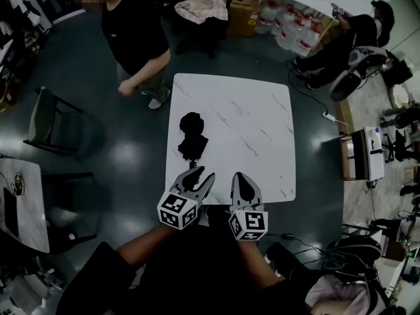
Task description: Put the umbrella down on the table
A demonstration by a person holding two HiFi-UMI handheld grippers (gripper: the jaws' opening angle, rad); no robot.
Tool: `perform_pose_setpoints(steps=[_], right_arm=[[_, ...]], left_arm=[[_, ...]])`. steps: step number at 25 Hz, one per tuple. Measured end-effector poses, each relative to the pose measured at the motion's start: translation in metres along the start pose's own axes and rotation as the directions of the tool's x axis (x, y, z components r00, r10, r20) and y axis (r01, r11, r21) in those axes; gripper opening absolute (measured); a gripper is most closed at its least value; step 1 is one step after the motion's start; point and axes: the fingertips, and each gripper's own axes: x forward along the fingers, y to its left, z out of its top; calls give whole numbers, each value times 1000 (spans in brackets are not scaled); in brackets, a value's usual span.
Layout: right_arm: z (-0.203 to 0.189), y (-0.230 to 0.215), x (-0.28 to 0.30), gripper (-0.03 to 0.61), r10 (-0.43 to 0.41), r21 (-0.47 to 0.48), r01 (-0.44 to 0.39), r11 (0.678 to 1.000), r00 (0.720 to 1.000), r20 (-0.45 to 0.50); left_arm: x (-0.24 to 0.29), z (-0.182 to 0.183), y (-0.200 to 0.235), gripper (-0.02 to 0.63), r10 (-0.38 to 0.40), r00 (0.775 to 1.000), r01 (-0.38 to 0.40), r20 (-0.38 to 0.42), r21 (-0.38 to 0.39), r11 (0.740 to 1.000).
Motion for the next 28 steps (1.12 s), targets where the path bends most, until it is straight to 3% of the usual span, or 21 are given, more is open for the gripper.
perform_pose_setpoints(steps=[4,6,12,15,18,22,28], right_arm=[[0,8,-29,17,28,-2,-28,1000,1000,8],[4,14,-41,17,67,-1,-67,998,997,25],[16,30,-99,17,203,-80,-197,977,977,70],[18,29,-138,17,244,-133,-231,964,965,94],[8,27,-174,17,277,-126,-264,956,956,96],[-11,25,-206,16,295,-116,-285,951,953,75],[-6,29,-232,16,277,-159,-261,952,957,86]], left_arm=[[-24,7,-35,41,28,998,-32,50,85,996],[-33,7,-49,21,63,996,-71,69,112,991],[-62,-10,-111,18,139,979,-157,149,121,980],[-74,-17,-146,18,178,963,-208,203,136,969],[-89,-25,-179,18,230,942,-270,243,148,951],[-105,-44,-210,18,262,927,-310,268,158,937],[-119,-47,-222,18,274,915,-333,296,172,927]])
